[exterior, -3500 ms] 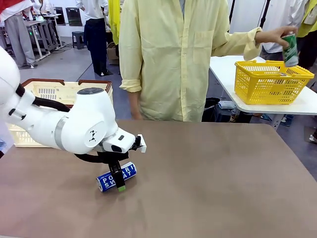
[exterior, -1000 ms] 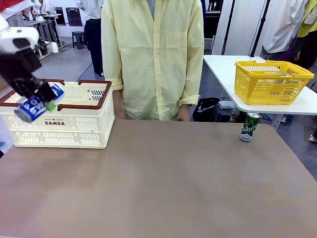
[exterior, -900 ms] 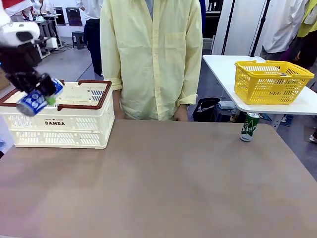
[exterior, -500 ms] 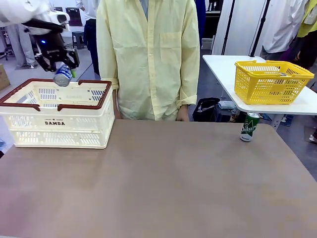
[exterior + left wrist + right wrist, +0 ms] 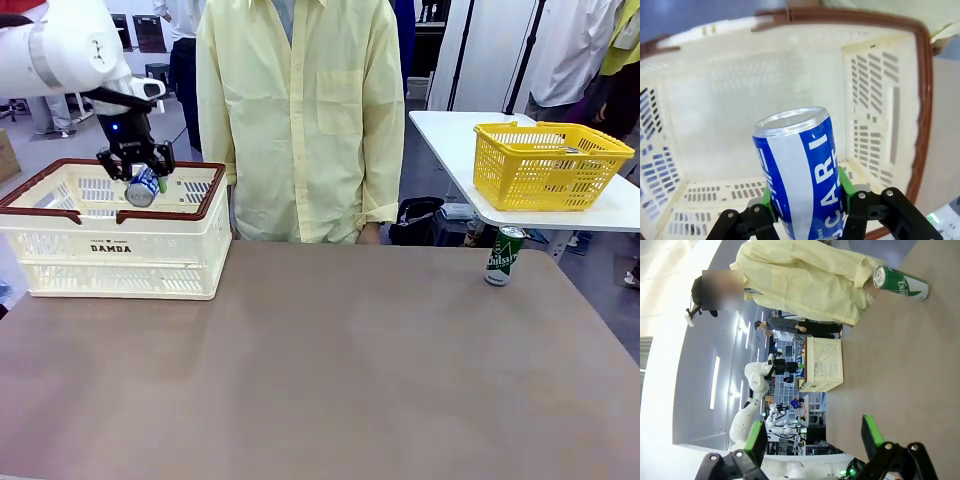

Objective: Place the drinks into the Shopping basket.
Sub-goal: Pick up one drink and place it into the Shopping basket.

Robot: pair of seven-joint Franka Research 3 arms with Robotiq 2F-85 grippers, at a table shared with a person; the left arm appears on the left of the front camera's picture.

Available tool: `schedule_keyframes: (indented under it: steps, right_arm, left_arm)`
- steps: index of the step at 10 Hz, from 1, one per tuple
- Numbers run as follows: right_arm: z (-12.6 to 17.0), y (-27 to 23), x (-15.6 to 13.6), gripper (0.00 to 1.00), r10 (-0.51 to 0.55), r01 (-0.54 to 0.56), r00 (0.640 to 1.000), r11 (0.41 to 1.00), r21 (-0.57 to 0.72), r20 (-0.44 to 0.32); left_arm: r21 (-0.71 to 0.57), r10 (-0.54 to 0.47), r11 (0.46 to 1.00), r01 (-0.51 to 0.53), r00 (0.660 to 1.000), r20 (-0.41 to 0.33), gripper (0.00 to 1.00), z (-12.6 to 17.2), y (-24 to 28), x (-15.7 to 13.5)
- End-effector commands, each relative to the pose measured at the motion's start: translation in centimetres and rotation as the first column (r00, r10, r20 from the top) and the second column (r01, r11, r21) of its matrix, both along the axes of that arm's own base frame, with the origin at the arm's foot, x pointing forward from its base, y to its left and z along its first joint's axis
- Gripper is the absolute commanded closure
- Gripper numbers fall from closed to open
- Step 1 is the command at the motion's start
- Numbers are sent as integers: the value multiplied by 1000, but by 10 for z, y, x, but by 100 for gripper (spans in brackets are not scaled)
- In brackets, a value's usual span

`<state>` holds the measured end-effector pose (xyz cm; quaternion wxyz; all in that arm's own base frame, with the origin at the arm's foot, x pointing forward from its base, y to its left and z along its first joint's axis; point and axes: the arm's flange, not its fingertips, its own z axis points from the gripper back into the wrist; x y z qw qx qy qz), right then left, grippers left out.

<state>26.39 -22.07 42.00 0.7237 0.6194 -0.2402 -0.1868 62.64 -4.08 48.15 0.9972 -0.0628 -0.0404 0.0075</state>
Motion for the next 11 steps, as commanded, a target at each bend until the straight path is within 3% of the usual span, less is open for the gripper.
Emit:
schedule_keyframes:
  steps: [1, 4, 10, 11]
  right_arm:
    - [5, -1, 0, 0, -3, 3, 1000, 1000, 21, -7]
    - [5, -1, 0, 0, -3, 3, 1000, 1000, 21, -7]
    - [5, -1, 0, 0, -3, 3, 1000, 1000, 21, -7]
    - [5, -1, 0, 0, -3, 3, 1000, 1000, 21, -7]
  left_arm:
    - [33, -10, 999, 9, 999, 34, 100, -21, 5, -26]
    - [38, -5, 999, 3, 999, 42, 100, -53, 3, -28]
    - [70, -25, 997, 26, 999, -20, 100, -68, -2, -21]
    - [53, -16, 998, 18, 1000, -23, 55, -68, -3, -20]
